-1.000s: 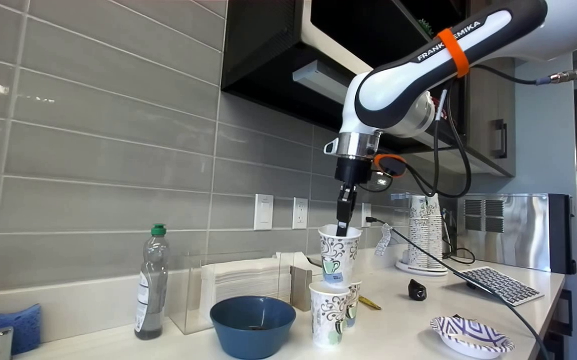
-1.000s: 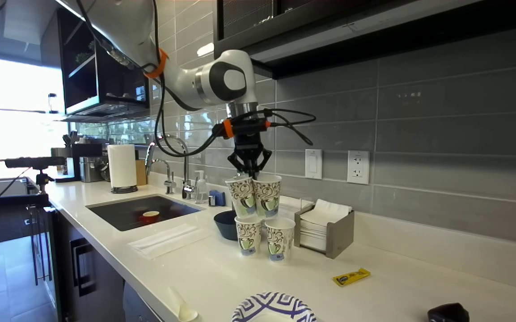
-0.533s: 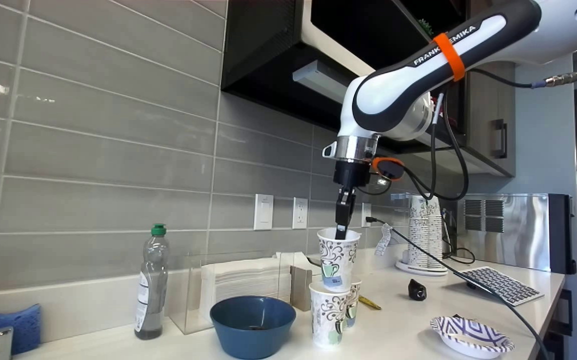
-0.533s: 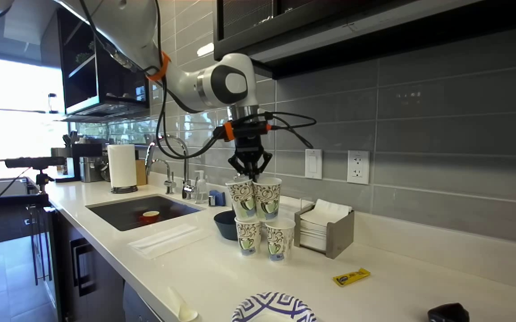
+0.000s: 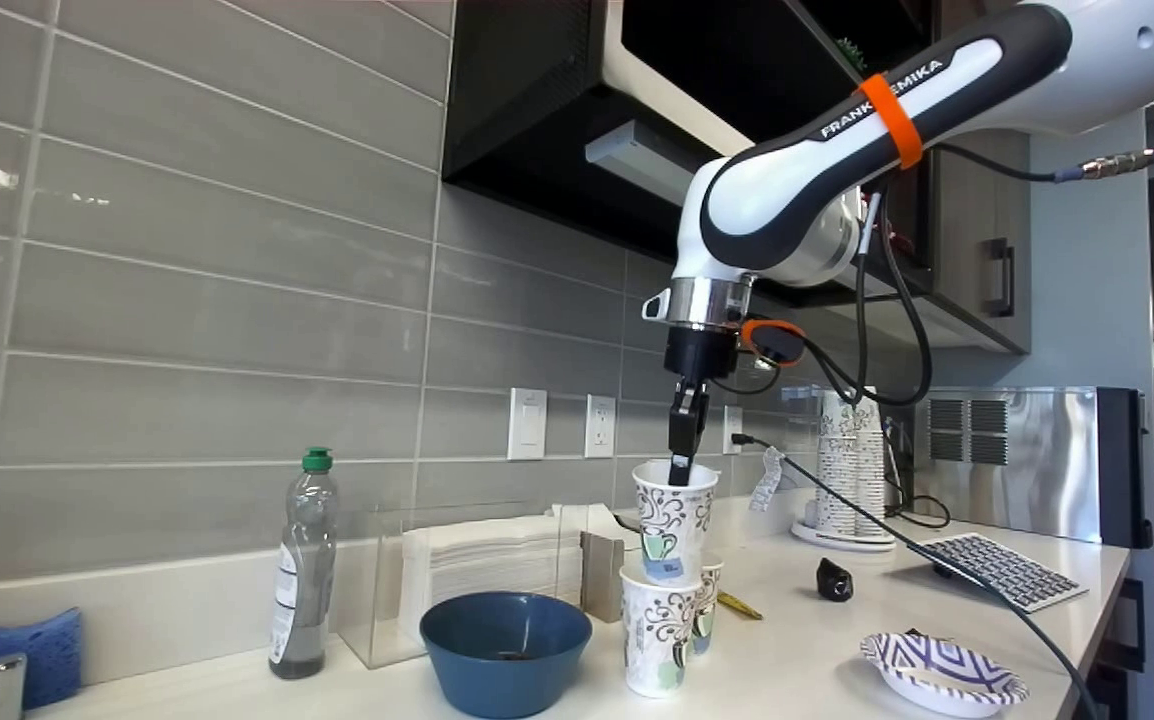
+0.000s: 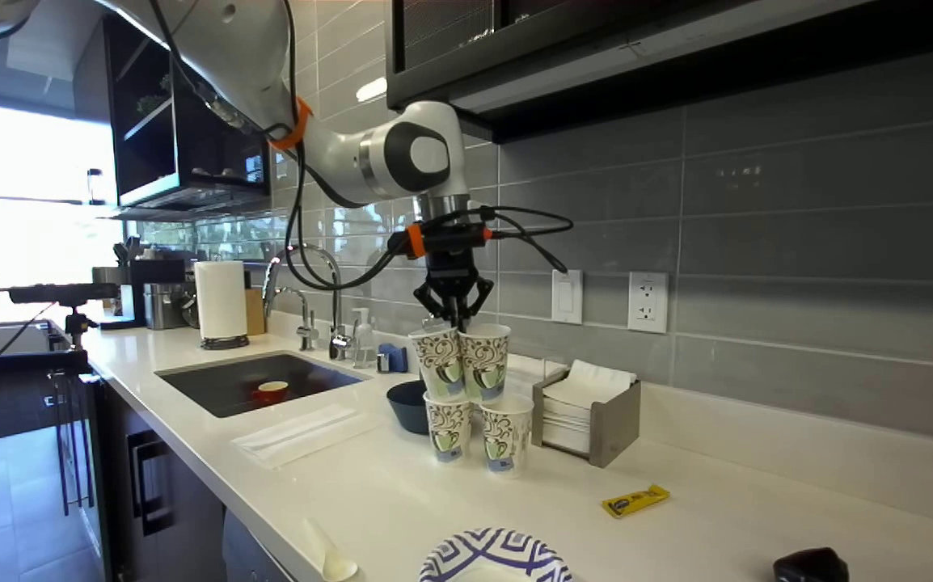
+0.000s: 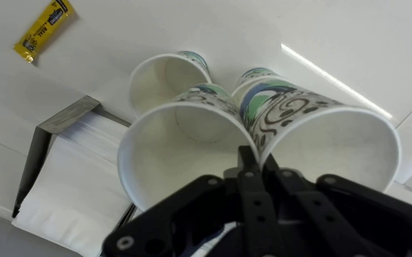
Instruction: Stack the two closest cups in the furthest two cups
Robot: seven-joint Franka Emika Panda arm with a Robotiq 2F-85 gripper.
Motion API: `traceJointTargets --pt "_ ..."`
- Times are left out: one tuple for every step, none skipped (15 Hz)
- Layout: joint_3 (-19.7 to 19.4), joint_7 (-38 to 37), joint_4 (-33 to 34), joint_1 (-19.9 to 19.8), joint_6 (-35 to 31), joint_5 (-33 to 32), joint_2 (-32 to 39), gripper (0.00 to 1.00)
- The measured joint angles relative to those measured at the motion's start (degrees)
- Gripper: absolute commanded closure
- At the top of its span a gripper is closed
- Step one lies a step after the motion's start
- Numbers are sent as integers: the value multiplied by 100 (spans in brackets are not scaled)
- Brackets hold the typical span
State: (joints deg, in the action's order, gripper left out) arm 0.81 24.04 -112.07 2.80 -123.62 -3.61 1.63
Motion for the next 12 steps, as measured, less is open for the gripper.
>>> traceJointTargets --pt "0 0 0 0 0 0 3 56" --pt "0 3 1 0 0 0 8 50" --pt "0 9 2 0 0 0 15 42" --pt "0 13 5 0 0 0 24 43" --pt "0 21 7 0 0 0 31 46" --pt "0 32 8 0 0 0 36 49" --pt "0 45 11 0 0 0 42 67" --pt "0 56 14 -1 0 0 47 75" --pt "0 69 15 -1 0 0 50 82" --pt "0 79 16 -2 0 0 51 91" --pt "0 86 16 -4 0 0 52 97" --pt "0 93 17 -6 0 0 52 99"
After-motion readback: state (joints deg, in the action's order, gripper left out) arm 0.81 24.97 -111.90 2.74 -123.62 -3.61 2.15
